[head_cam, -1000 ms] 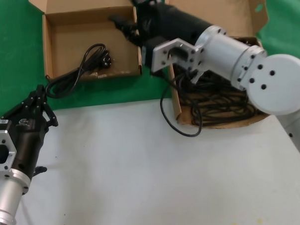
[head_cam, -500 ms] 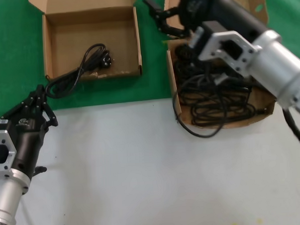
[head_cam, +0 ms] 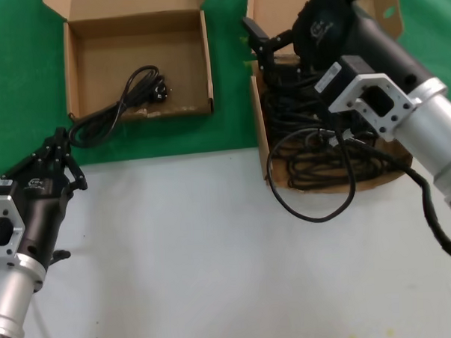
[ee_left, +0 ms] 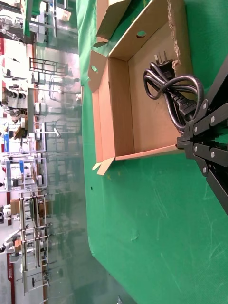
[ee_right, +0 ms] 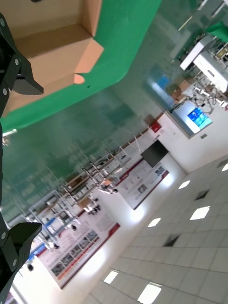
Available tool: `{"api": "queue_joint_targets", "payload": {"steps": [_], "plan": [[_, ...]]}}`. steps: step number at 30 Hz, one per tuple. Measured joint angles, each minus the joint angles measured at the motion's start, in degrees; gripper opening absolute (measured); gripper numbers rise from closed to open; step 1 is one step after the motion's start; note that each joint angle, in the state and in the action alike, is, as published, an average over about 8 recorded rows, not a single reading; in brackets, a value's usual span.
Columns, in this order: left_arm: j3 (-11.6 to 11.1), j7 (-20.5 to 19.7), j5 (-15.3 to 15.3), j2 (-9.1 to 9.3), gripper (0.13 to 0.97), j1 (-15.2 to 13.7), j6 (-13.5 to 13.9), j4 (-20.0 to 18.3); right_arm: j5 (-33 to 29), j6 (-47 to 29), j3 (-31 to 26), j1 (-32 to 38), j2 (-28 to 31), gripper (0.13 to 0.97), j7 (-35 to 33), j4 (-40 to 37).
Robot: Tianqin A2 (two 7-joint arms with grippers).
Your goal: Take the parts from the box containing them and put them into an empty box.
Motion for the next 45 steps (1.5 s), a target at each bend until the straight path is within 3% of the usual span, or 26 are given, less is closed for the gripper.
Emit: {"api": "queue_joint_targets", "payload": {"steps": [4, 20, 29, 37, 45], "plan": [[-0.02, 0.01, -0.02, 0.0, 0.159, 0.04, -0.03, -0.01, 0.29, 0.46, 0.26, -0.75, 0.04, 0.935, 1.14, -0.11], [-0.18, 0.16, -0.19, 0.01, 0.253, 0.34, -0.27, -0.07, 2.29, 3.72, 2.02, -6.07, 0.34, 0.966, 9.35, -0.91], [-0.28, 0.25, -0.29, 0.01, 0.404, 0.52, -0.42, -0.11, 3.52, 5.71, 3.1, -9.31, 0.53, 0.966, 14.35, -1.4], [-0.36, 0.33, -0.37, 0.02, 0.616, 0.67, -0.55, -0.15, 4.6, 7.47, 4.05, -12.18, 0.69, 0.966, 18.76, -1.83], [-0.45, 0.4, -0.46, 0.02, 0.774, 0.83, -0.67, -0.18, 5.68, 9.22, 5.0, -15.03, 0.85, 0.966, 23.16, -2.25]]}}
